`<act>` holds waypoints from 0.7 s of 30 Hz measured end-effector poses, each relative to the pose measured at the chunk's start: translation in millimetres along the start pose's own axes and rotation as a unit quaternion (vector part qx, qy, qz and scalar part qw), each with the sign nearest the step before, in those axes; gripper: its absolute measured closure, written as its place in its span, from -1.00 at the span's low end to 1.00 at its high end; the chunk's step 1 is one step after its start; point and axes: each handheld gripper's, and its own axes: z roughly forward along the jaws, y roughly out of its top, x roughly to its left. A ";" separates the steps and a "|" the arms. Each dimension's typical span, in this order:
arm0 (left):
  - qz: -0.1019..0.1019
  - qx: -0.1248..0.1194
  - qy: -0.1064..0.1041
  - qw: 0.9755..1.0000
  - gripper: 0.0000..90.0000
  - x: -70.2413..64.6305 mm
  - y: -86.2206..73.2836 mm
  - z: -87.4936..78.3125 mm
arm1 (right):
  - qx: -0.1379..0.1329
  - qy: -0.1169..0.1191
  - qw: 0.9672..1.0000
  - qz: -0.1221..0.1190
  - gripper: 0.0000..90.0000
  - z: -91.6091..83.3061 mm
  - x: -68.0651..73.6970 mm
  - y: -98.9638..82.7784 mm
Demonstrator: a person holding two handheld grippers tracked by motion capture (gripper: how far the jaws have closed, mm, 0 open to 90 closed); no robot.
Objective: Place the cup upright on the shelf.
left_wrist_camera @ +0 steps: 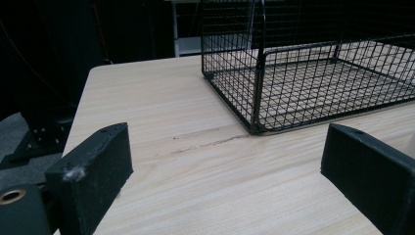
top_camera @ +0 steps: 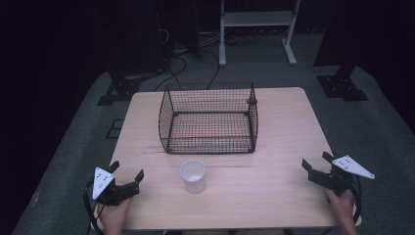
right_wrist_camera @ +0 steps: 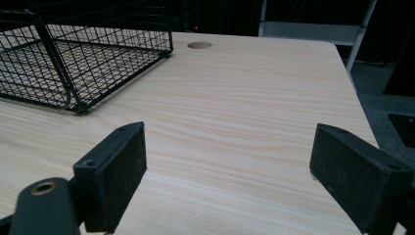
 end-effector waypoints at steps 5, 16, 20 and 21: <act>0.004 0.006 -0.008 1.000 -0.93 -2.3 0.4 2.4 | 0.001 -0.001 1.000 -0.001 -0.71 0.1 0.2 0.0; 0.027 0.007 -0.039 0.999 -0.94 -15.6 4.0 7.3 | 0.002 -0.003 1.000 -0.002 -0.71 0.1 0.9 0.1; 0.029 0.010 -0.048 0.998 -0.94 -18.8 5.1 8.5 | 0.003 -0.003 1.000 -0.003 -0.71 0.2 1.1 0.2; 0.032 0.010 -0.050 0.998 -0.94 -19.6 5.5 8.5 | 0.003 -0.003 1.000 -0.004 -0.71 0.3 1.1 0.2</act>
